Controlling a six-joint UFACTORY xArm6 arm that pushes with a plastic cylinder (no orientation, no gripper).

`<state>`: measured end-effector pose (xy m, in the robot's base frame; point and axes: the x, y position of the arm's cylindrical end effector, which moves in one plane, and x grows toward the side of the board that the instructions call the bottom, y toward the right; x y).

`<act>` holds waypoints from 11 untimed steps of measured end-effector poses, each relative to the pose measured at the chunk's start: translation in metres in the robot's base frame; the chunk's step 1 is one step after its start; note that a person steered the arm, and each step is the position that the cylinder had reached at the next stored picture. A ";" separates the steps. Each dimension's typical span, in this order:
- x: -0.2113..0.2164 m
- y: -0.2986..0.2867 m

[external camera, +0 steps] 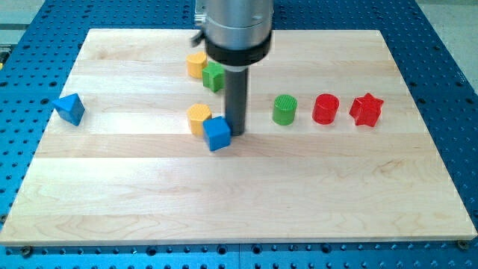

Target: Move the cube close to the triangle

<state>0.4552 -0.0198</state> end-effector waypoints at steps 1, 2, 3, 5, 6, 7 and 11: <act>0.003 -0.008; 0.005 -0.004; 0.008 0.032; 0.030 -0.024; 0.035 -0.026; 0.036 -0.119; -0.040 -0.097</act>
